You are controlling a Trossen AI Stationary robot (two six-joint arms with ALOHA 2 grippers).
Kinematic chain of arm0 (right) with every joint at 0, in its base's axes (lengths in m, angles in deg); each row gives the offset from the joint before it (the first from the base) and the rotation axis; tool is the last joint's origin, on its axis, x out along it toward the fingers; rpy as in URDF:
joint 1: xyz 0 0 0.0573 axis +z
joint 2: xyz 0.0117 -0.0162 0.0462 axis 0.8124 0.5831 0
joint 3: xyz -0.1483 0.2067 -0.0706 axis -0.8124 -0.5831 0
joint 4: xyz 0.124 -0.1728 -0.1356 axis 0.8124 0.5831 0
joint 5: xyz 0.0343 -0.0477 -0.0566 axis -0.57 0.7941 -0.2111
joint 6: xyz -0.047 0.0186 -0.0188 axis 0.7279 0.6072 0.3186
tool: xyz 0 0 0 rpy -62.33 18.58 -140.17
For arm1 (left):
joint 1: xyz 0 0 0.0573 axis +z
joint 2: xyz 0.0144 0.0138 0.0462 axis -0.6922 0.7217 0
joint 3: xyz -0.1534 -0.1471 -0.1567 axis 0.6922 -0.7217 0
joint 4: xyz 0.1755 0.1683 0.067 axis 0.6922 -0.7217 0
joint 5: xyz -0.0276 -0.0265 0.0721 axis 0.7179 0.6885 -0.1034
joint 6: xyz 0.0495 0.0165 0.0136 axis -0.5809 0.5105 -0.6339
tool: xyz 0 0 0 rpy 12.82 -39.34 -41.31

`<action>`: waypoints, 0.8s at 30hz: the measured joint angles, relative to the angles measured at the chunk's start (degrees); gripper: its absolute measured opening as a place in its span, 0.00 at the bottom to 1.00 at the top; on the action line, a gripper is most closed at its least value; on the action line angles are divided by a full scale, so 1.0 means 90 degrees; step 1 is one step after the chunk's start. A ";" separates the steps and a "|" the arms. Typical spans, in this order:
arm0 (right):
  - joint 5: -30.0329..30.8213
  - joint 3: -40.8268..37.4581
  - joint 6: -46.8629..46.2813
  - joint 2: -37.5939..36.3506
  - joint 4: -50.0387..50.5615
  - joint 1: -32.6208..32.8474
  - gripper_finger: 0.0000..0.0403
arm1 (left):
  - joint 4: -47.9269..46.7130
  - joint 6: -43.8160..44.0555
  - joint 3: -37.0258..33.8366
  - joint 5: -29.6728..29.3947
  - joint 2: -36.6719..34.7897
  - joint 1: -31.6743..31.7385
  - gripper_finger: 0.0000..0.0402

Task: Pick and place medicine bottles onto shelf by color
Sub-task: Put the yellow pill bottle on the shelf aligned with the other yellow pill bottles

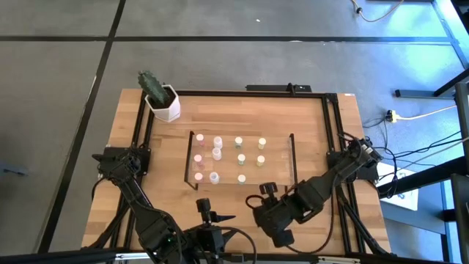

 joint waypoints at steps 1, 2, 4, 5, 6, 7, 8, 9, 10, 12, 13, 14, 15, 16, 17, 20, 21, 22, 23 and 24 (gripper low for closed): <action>0.0023 0.0041 -0.0020 -0.0002 0.0098 -0.0046 0.30 | 0.0000 0.0000 0.0000 0.0000 0.0000 0.0000 0.40; 0.0047 0.0080 -0.0033 -0.0002 0.0200 -0.0089 0.30 | 0.0000 -0.0002 0.0000 0.0000 0.0000 0.0000 0.40; 0.0156 0.0131 -0.0040 -0.0002 0.0363 -0.0196 0.30 | -0.0002 -0.0001 -0.0001 0.0000 0.0000 0.0000 0.40; 0.0211 0.0163 -0.0040 -0.0002 0.0471 -0.0257 0.30 | -0.0001 -0.0002 -0.0001 0.0000 0.0000 0.0000 0.40; 0.0257 0.0206 -0.0040 -0.0002 0.0630 -0.0320 0.30 | -0.0002 -0.0002 -0.0002 0.0000 0.0000 0.0000 0.40; 0.0264 0.0251 -0.0028 -0.0002 0.0778 -0.0392 0.30 | -0.0005 -0.0002 0.0000 0.0000 0.0000 0.0000 0.40; 0.0266 0.0314 -0.0005 -0.0002 0.0899 -0.0468 0.30 | -0.0005 -0.0002 0.0000 0.0000 0.0000 0.0000 0.40; 0.0279 0.0385 0.0009 -0.0002 0.1024 -0.0541 0.30 | -0.0005 -0.0002 -0.0002 0.0000 0.0000 0.0000 0.40; 0.0292 0.0449 0.0009 -0.0002 0.1148 -0.0618 0.30 | -0.0005 -0.0002 -0.0001 0.0000 0.0000 0.0000 0.40; 0.0294 0.0532 0.0013 -0.0002 0.1343 -0.0776 0.30 | -0.0010 -0.0005 -0.0002 0.0000 0.0000 0.0000 0.40; 0.0303 0.0545 0.0034 -0.0002 0.1403 -0.0854 0.30 | -0.0012 -0.0005 -0.0002 0.0000 0.0000 0.0000 0.40; 0.0359 0.0545 0.0074 -0.0002 0.1446 -0.0930 0.30 | -0.0012 -0.0003 -0.0002 0.0000 0.0000 0.0000 0.40; 0.0480 0.0543 0.0163 -0.0002 0.1472 -0.0997 0.30 | -0.0012 -0.0005 -0.0002 0.0000 0.0000 0.0000 0.40; 0.0560 0.0513 0.0204 -0.0002 0.1450 -0.1059 0.30 | -0.0014 -0.0005 -0.0002 -0.0001 0.0000 0.0000 0.40; 0.0593 0.0474 0.0244 -0.0004 0.1450 -0.1131 0.30 | -0.0015 -0.0005 -0.0002 0.0000 0.0000 0.0000 0.40; 0.0615 0.0293 0.0329 -0.0004 0.1429 -0.1291 0.30 | -0.0015 -0.0004 -0.0002 -0.0002 0.0000 0.0000 0.40; 0.0616 0.0237 0.0354 -0.0004 0.1414 -0.1340 0.30 | -0.0012 -0.0004 -0.0002 -0.0002 0.0000 0.0000 0.40; 0.0618 0.0184 0.0356 -0.0004 0.1398 -0.1383 0.30 | -0.0014 -0.0004 -0.0001 -0.0002 0.0000 0.0000 0.40; 0.0617 0.0138 0.0356 -0.0004 0.1389 -0.1427 0.30 | -0.0012 -0.0005 0.0000 -0.0002 0.0000 0.0002 0.40; 0.0617 0.0085 0.0356 -0.0004 0.1385 -0.1465 0.30 | -0.0015 -0.0004 0.0000 -0.0002 0.0000 0.0000 0.40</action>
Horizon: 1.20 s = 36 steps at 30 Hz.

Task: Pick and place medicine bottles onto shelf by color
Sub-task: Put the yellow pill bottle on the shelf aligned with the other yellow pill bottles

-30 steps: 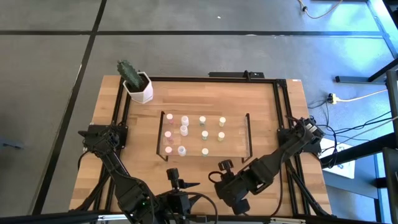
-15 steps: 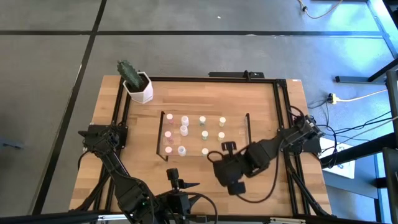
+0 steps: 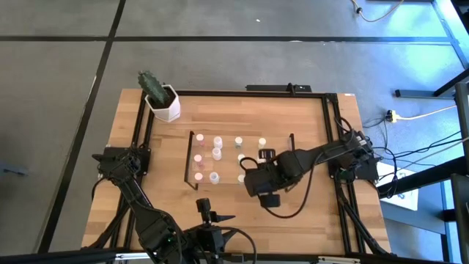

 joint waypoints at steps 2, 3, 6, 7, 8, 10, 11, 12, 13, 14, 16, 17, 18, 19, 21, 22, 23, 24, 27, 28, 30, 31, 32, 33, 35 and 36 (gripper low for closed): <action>-0.0001 -0.0092 0.0000 0.0000 -0.0012 -0.0067 0.30 | 0.0002 -0.0001 0.0000 0.0000 0.0000 0.0001 0.40; -0.0001 -0.0143 -0.0006 0.0000 -0.0015 -0.0090 0.30 | 0.0002 -0.0001 -0.0002 0.0000 0.0000 0.0000 0.40; 0.0020 -0.0211 -0.0007 -0.0007 -0.0043 -0.0121 0.30 | 0.0002 0.0001 -0.0002 0.0000 0.0000 0.0000 0.40; 0.0019 -0.0211 -0.0002 -0.0007 -0.0049 -0.0121 0.30 | 0.0000 -0.0001 -0.0002 0.0000 0.0000 0.0000 0.40; 0.0019 -0.0211 0.0002 -0.0007 -0.0065 -0.0121 0.30 | 0.0002 0.0001 0.0000 0.0000 0.0000 0.0002 0.40; 0.0021 -0.0211 -0.0005 -0.0008 -0.0073 -0.0121 0.30 | 0.0000 0.0001 0.0000 0.0000 0.0000 0.0005 0.40; 0.0018 -0.0211 -0.0007 -0.0012 -0.0070 -0.0121 0.30 | 0.0000 -0.0001 0.0000 -0.0002 0.0000 0.0007 0.40; 0.0014 -0.0213 -0.0007 -0.0014 -0.0070 -0.0121 0.30 | 0.0000 -0.0001 -0.0002 -0.0002 0.0000 0.0009 0.40; 0.0012 -0.0213 -0.0007 -0.0014 -0.0070 -0.0121 0.30 | -0.0004 -0.0001 0.0000 -0.0002 0.0000 0.0010 0.40; 0.0005 -0.0213 -0.0007 -0.0015 -0.0070 -0.0121 0.30 | -0.0011 0.0000 -0.0001 -0.0002 0.0000 0.0012 0.40; 0.0002 -0.0213 -0.0001 -0.0015 -0.0064 -0.0121 0.30 | -0.0046 0.0001 -0.0002 -0.0002 0.0000 0.0015 0.40; -0.0001 -0.0213 0.0004 -0.0015 -0.0057 -0.0121 0.31 | -0.0056 0.0000 -0.0002 -0.0002 0.0000 0.0015 0.40; -0.0001 -0.0213 -0.0001 -0.0015 -0.0050 -0.0121 0.31 | -0.0056 0.0001 -0.0002 -0.0002 0.0000 0.0017 0.40; -0.0002 -0.0213 -0.0009 -0.0015 -0.0046 -0.0121 0.32 | -0.0060 0.0001 -0.0001 -0.0002 0.0000 0.0017 0.40; -0.0003 -0.0216 -0.0010 -0.0015 -0.0044 -0.0121 0.34 | -0.0068 0.0001 -0.0001 -0.0002 0.0000 0.0017 0.40; -0.0008 -0.0216 -0.0010 -0.0015 -0.0042 -0.0121 0.35 | -0.0068 0.0001 -0.0002 -0.0002 0.0000 0.0017 0.40; -0.0025 -0.0220 -0.0010 -0.0015 -0.0030 -0.0121 0.36 | -0.0070 0.0001 -0.0002 -0.0002 0.0000 0.0017 0.40; -0.0048 -0.0227 -0.0010 -0.0013 -0.0014 -0.0121 0.38 | -0.0070 0.0001 -0.0002 -0.0002 0.0000 0.0017 0.40; -0.0047 -0.0230 -0.0010 -0.0007 -0.0012 -0.0121 0.42 | -0.0070 0.0001 0.0000 -0.0002 0.0000 0.0017 0.40; -0.0047 -0.0230 -0.0010 -0.0007 -0.0012 -0.0121 0.44 | -0.0070 0.0001 -0.0002 -0.0002 0.0000 0.0017 0.40; -0.0035 -0.0230 -0.0011 -0.0007 -0.0014 -0.0121 0.47 | -0.0070 0.0001 -0.0002 -0.0002 0.0000 0.0019 0.40; -0.0030 -0.0230 -0.0010 -0.0007 -0.0012 -0.0121 0.48 | -0.0070 0.0001 -0.0002 -0.0002 0.0000 0.0019 0.40; -0.0025 -0.0230 -0.0010 -0.0007 -0.0012 -0.0121 0.49 | -0.0070 0.0001 -0.0002 -0.0002 0.0000 0.0019 0.40; -0.0025 -0.0230 -0.0014 -0.0007 -0.0013 -0.0121 0.50 | -0.0070 0.0001 -0.0002 -0.0002 0.0000 0.0019 0.40; -0.0028 -0.0228 -0.0019 -0.0007 -0.0008 -0.0121 0.51 | -0.0071 0.0001 -0.0002 -0.0002 0.0000 0.0019 0.40; -0.0026 -0.0201 -0.0017 -0.0007 0.0038 -0.0121 0.52 | -0.0070 0.0001 -0.0002 -0.0002 0.0000 0.0019 0.40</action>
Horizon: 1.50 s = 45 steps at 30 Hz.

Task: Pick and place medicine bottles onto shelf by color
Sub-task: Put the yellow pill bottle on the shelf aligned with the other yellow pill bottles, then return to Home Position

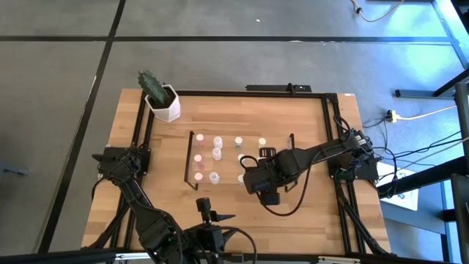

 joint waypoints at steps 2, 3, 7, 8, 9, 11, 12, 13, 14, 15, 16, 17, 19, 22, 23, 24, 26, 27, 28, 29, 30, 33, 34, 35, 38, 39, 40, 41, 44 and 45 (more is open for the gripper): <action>0.0001 0.0058 -0.0007 0.0000 0.0065 0.0000 0.52 | -0.0002 0.0000 0.0002 0.0000 0.0000 0.0000 0.40; 0.0004 0.0110 -0.0007 0.0000 0.0083 0.0000 0.52 | -0.0001 0.0000 0.0000 0.0000 0.0000 0.0000 0.40; 0.0159 0.0393 -0.0115 0.0000 0.0260 0.0000 0.52 | -0.0002 0.0000 0.0000 0.0000 0.0000 0.0000 0.40; 0.0179 0.0457 -0.0164 0.0000 0.0299 0.0000 0.52 | -0.0002 0.0000 0.0000 0.0000 0.0000 0.0000 0.40; 0.0184 0.0525 -0.0173 0.0000 0.0373 0.0000 0.52 | -0.0002 0.0000 0.0000 0.0000 0.0000 0.0000 0.40; 0.0191 0.0675 -0.0180 0.0000 0.0470 0.0000 0.52 | -0.0002 0.0000 0.0000 -0.0053 0.0000 -0.0002 0.40; 0.0191 0.0779 -0.0251 0.0000 0.0520 0.0000 0.52 | -0.0002 0.0000 0.0000 -0.0083 0.0000 -0.0002 0.40; 0.0200 0.0888 -0.0360 0.0000 0.0593 0.0000 0.52 | -0.0002 -0.0003 0.0001 -0.0093 0.0000 -0.0002 0.40; 0.0243 0.1013 -0.0469 0.0000 0.0659 0.0000 0.52 | -0.0002 -0.0021 0.0000 -0.0106 0.0000 -0.0003 0.40; 0.0333 0.1156 -0.0520 0.0000 0.0700 0.0001 0.52 | -0.0002 -0.0055 0.0001 -0.0140 0.0000 -0.0007 0.40; 0.0455 0.1313 -0.0582 0.0000 0.0737 0.0005 0.52 | -0.0002 -0.0120 0.0000 -0.0208 0.0000 -0.0008 0.40; 0.0580 0.1487 -0.0670 0.0000 0.0790 0.0005 0.52 | -0.0003 -0.0151 0.0000 -0.0296 0.0000 -0.0027 0.40; 0.0776 0.1858 -0.0793 0.0000 0.0821 0.0024 0.52 | -0.0004 -0.0159 0.0000 -0.0491 0.0000 -0.0053 0.40; 0.0757 0.2424 -0.0716 -0.0045 0.0818 0.0071 0.52 | -0.0019 -0.0127 0.0000 -0.0607 -0.0013 -0.0072 0.40; 0.0719 0.2536 -0.0638 -0.0089 0.0775 0.0100 0.52 | -0.0092 -0.0077 -0.0005 -0.0604 -0.0048 -0.0096 0.40; 0.0659 0.2475 -0.0519 -0.0222 0.0666 0.0132 0.52 | -0.0172 0.0041 -0.0005 -0.0582 -0.0099 -0.0111 0.40; 0.0436 0.2348 -0.0407 -0.0482 0.0599 0.0148 0.52 | -0.0432 0.0357 -0.0005 -0.0495 -0.0300 -0.0144 0.40; 0.0395 0.2348 -0.0468 -0.0584 0.0650 0.0152 0.52 | -0.0626 0.0519 -0.0005 -0.0435 -0.0438 -0.0179 0.40; 0.0405 0.2348 -0.0501 -0.0671 0.0752 0.0164 0.52 | -0.0817 0.0707 -0.0003 -0.0381 -0.0555 -0.0212 0.40; 0.0408 0.2348 -0.0504 -0.0752 0.0834 0.0180 0.52 | -0.0998 0.0889 -0.0002 -0.0338 -0.0670 -0.0239 0.40; 0.0420 0.2345 -0.0501 -0.0832 0.0831 0.0200 0.52 | -0.1228 0.1055 -0.0002 -0.0313 -0.0772 -0.0287 0.40; 0.0410 0.2345 -0.0437 -0.1091 0.0815 0.0357 0.52 | -0.1928 0.1389 -0.0002 -0.0307 -0.0989 -0.0451 0.40; 0.0404 0.2345 -0.0371 -0.1176 0.0815 0.0422 0.52 | -0.2226 0.1519 -0.0002 -0.0383 -0.1038 -0.0534 0.40; 0.0430 0.2345 -0.0340 -0.1265 0.0816 0.0507 0.52 | -0.2519 0.1734 -0.0002 -0.0522 -0.1075 -0.0629 0.40; 0.1015 0.2345 -0.0417 -0.1478 0.0781 0.0814 0.52 | -0.2776 0.2267 -0.0078 -0.0918 -0.1183 -0.0922 0.40; 0.1257 0.2345 -0.0482 -0.1542 0.0780 0.0927 0.52 | -0.2789 0.2200 -0.0163 -0.1047 -0.1235 -0.1057 0.40; 0.1426 0.2345 -0.0509 -0.1600 0.0781 0.1025 0.52 | -0.2801 0.2236 -0.0225 -0.1182 -0.1261 -0.1185 0.40; 0.1559 0.2345 -0.0570 -0.1655 0.0780 0.1129 0.52 | -0.2810 0.2357 -0.0306 -0.1334 -0.1294 -0.1277 0.40; 0.1683 0.2345 -0.0691 -0.1777 0.0733 0.1407 0.51 | -0.2821 0.2586 -0.0698 -0.1798 -0.1518 -0.1575 0.40; 0.1688 0.2345 -0.0690 -0.1797 0.0697 0.1510 0.51 | -0.2817 0.2715 -0.0828 -0.1920 -0.1622 -0.1629 0.40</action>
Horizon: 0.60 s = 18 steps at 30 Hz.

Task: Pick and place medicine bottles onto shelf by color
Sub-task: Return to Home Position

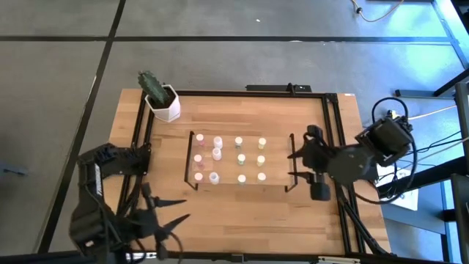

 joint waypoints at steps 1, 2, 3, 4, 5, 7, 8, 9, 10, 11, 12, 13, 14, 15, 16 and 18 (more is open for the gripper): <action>0.0007 -0.0001 0.0003 -0.0018 -0.0055 0.0092 0.51 | -0.0001 0.0137 -0.0159 -0.0129 -0.0125 -0.0051 0.40; 0.0013 -0.0005 0.0024 -0.0037 -0.0140 0.0177 0.50 | 0.0001 0.0283 -0.0336 -0.0262 -0.0249 -0.0096 0.40; 0.0050 -0.0005 0.0029 -0.0062 -0.0171 0.0267 0.49 | 0.0001 0.0421 -0.0535 -0.0323 -0.0373 -0.0116 0.40; 0.0121 -0.0005 0.0025 -0.0100 -0.0151 0.0364 0.49 | 0.0007 0.0532 -0.0783 -0.0331 -0.0505 -0.0119 0.40; 0.0231 -0.0005 0.0005 -0.0143 -0.0123 0.0460 0.48 | 0.0003 0.0672 -0.1061 -0.0328 -0.0646 -0.0097 0.40; 0.0530 -0.0005 -0.0168 -0.0226 -0.0015 0.0659 0.46 | 0.0002 0.1020 -0.1701 -0.0289 -0.0989 0.0001 0.40; 0.0712 -0.0006 -0.0306 -0.0275 0.0042 0.0759 0.45 | 0.0002 0.1204 -0.2035 -0.0267 -0.1187 0.0052 0.40; 0.0896 -0.0007 -0.0437 -0.0321 0.0089 0.0864 0.44 | -0.0006 0.1401 -0.2375 -0.0243 -0.1396 0.0110 0.40; 0.1066 -0.0010 -0.0561 -0.0373 0.0114 0.0968 0.43 | -0.0003 0.1592 -0.2714 -0.0215 -0.1608 0.0154 0.40; 0.1231 -0.0014 -0.0682 -0.0423 0.0112 0.1075 0.42 | -0.0006 0.1797 -0.3039 -0.0192 -0.1812 0.0173 0.40; 0.1358 -0.0046 -0.0800 -0.0481 0.0103 0.1184 0.42 | -0.0004 0.2015 -0.3356 -0.0187 -0.2016 0.0173 0.40; 0.1455 -0.0106 -0.0874 -0.0532 0.0103 0.1292 0.41 | -0.0003 0.2223 -0.3649 -0.0233 -0.2228 0.0163 0.40; 0.1563 -0.0204 -0.0988 -0.0580 0.0103 0.1398 0.40 | 0.0000 0.2424 -0.3925 -0.0349 -0.2433 0.0148 0.40; 0.1689 -0.0360 -0.1113 -0.0650 0.0098 0.1512 0.40 | 0.0000 0.2616 -0.4167 -0.0493 -0.2645 0.0134 0.40; 0.1824 -0.0548 -0.1273 -0.0717 0.0105 0.1627 0.40 | -0.0005 0.2781 -0.4411 -0.0633 -0.2876 0.0101 0.40; 0.2080 -0.0973 -0.1669 -0.0897 0.0102 0.1808 0.39 | -0.0001 0.3017 -0.4864 -0.0831 -0.3269 0.0071 0.40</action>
